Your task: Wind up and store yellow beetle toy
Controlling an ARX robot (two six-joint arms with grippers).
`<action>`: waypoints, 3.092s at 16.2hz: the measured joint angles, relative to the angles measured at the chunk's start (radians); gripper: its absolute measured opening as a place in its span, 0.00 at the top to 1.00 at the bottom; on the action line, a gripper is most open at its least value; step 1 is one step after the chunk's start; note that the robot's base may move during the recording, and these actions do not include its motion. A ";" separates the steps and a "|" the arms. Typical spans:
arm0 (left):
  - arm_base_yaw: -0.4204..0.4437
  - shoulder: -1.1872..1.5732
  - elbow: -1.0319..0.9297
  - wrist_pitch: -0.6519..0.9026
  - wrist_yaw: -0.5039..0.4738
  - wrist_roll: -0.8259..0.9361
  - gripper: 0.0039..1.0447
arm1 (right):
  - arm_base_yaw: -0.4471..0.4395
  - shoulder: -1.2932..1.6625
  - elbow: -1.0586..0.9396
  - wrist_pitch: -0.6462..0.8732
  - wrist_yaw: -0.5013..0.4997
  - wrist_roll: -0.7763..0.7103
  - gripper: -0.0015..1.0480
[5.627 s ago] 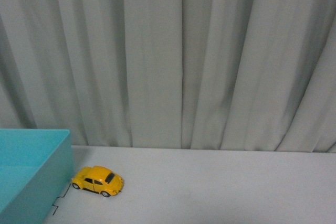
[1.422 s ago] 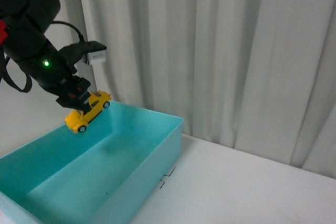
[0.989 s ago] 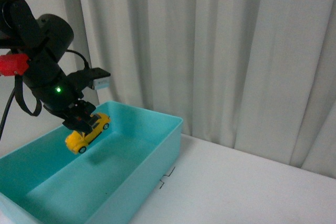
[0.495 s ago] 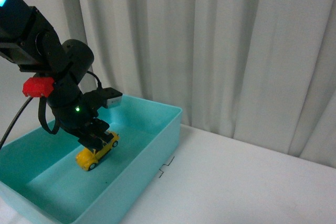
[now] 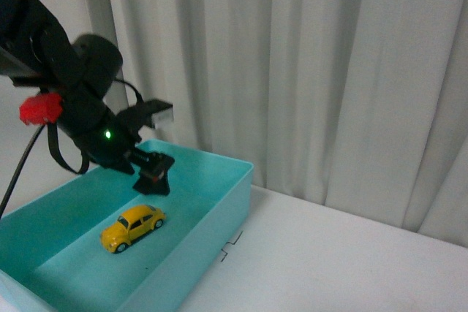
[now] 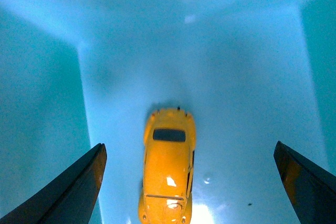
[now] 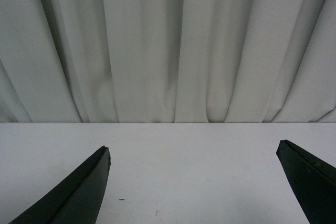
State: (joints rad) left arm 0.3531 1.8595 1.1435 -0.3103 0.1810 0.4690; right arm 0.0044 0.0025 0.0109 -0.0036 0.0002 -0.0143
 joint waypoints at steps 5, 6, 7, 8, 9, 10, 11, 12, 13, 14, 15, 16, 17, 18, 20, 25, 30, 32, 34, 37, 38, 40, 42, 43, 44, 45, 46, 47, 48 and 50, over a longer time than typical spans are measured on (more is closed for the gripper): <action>0.000 -0.370 -0.076 0.038 0.129 -0.006 0.06 | 0.000 0.000 0.000 0.000 0.000 0.000 0.06; -0.010 -0.447 -0.210 0.364 0.145 -0.094 0.15 | 0.000 0.000 0.000 0.000 0.000 0.000 0.06; -0.029 -0.549 -0.357 0.589 0.124 -0.212 0.25 | 0.000 0.000 0.000 -0.001 0.000 0.000 0.06; -0.071 -0.669 -0.512 0.763 0.096 -0.326 0.37 | 0.000 0.000 0.000 0.000 0.000 0.000 0.06; -0.111 -0.785 -0.612 0.826 0.068 -0.393 0.49 | 0.000 0.000 0.000 0.000 0.000 0.000 0.06; -0.142 -0.895 -0.680 0.792 0.049 -0.423 0.61 | 0.000 0.000 0.000 0.000 0.000 0.000 0.06; -0.147 -0.969 -0.726 0.756 0.036 -0.440 0.72 | 0.000 0.000 0.000 0.000 0.000 0.000 0.06; -0.161 -1.030 -0.775 0.771 0.003 -0.449 0.84 | 0.000 0.000 0.000 0.000 0.000 0.000 0.06; -0.183 -1.073 -0.816 0.784 -0.016 -0.458 0.96 | 0.000 0.000 0.000 0.000 0.000 0.000 0.06; -0.204 -1.101 -0.856 0.787 -0.029 -0.463 0.98 | 0.000 0.000 0.000 0.000 -0.002 0.000 0.06; -0.220 -1.124 -0.894 0.787 -0.043 -0.463 0.99 | 0.000 0.000 0.000 0.000 0.001 0.000 0.06; -0.238 -1.156 -0.927 0.787 -0.056 -0.463 0.99 | 0.000 0.000 0.000 0.000 0.001 0.000 0.06; -0.248 -1.186 -0.949 0.785 -0.072 -0.463 0.99 | 0.000 0.000 0.000 0.000 0.000 0.000 0.06; -0.256 -1.215 -0.969 0.782 -0.087 -0.463 0.99 | 0.000 0.000 0.000 0.000 0.000 0.000 0.06; -0.355 -1.280 -1.016 0.756 -0.168 -0.464 0.99 | 0.000 0.000 0.000 0.000 0.000 0.000 0.06; -0.352 -1.415 -1.080 0.685 -0.182 -0.465 0.99 | 0.000 0.000 0.000 0.000 0.000 0.000 0.06; -0.352 -1.532 -1.133 0.648 -0.182 -0.465 0.99 | 0.000 0.000 0.000 0.000 0.000 0.000 0.06; -0.352 -1.574 -1.134 0.591 -0.182 -0.465 0.99 | 0.000 0.000 0.000 0.000 0.000 0.000 0.06; -0.352 -1.620 -1.134 0.551 -0.182 -0.465 0.99 | 0.000 0.000 0.000 0.000 0.000 0.000 0.06; -0.352 -1.671 -1.134 0.498 -0.182 -0.465 0.99 | 0.000 0.000 0.000 0.000 0.000 0.000 0.06; -0.352 -1.685 -1.134 0.486 -0.182 -0.465 0.99 | 0.000 0.000 0.000 0.000 0.000 0.000 0.06; -0.352 -1.841 -1.133 0.301 -0.181 -0.465 0.99 | 0.000 0.000 0.000 0.000 0.000 0.000 0.06; -0.352 -1.857 -1.134 0.299 -0.179 -0.465 0.99 | 0.000 0.000 0.000 0.000 0.000 0.000 0.06; -0.352 -1.855 -1.133 0.304 -0.181 -0.465 0.99 | 0.000 0.000 0.000 0.000 0.000 0.000 0.06; -0.352 -1.856 -1.134 0.306 -0.182 -0.465 0.99 | 0.000 0.000 0.000 0.000 0.000 0.000 0.06; -0.352 -1.856 -1.133 0.306 -0.182 -0.466 0.92 | 0.000 0.000 0.000 0.000 0.000 0.000 0.06; -0.352 -1.856 -1.133 0.306 -0.182 -0.466 0.82 | 0.000 0.000 0.000 0.000 0.000 0.000 0.06; -0.352 -1.856 -1.133 0.306 -0.182 -0.466 0.70 | 0.000 0.000 0.000 0.000 0.000 0.000 0.06; -0.352 -1.856 -1.134 0.306 -0.182 -0.466 0.58 | 0.000 0.000 0.000 0.000 0.000 0.000 0.06; -0.352 -1.856 -1.134 0.306 -0.182 -0.466 0.35 | 0.000 0.000 0.000 0.000 0.000 0.000 0.06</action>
State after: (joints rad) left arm 0.0013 0.0036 0.0097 -0.0040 -0.0006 0.0029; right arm 0.0044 0.0025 0.0109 -0.0032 0.0002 -0.0143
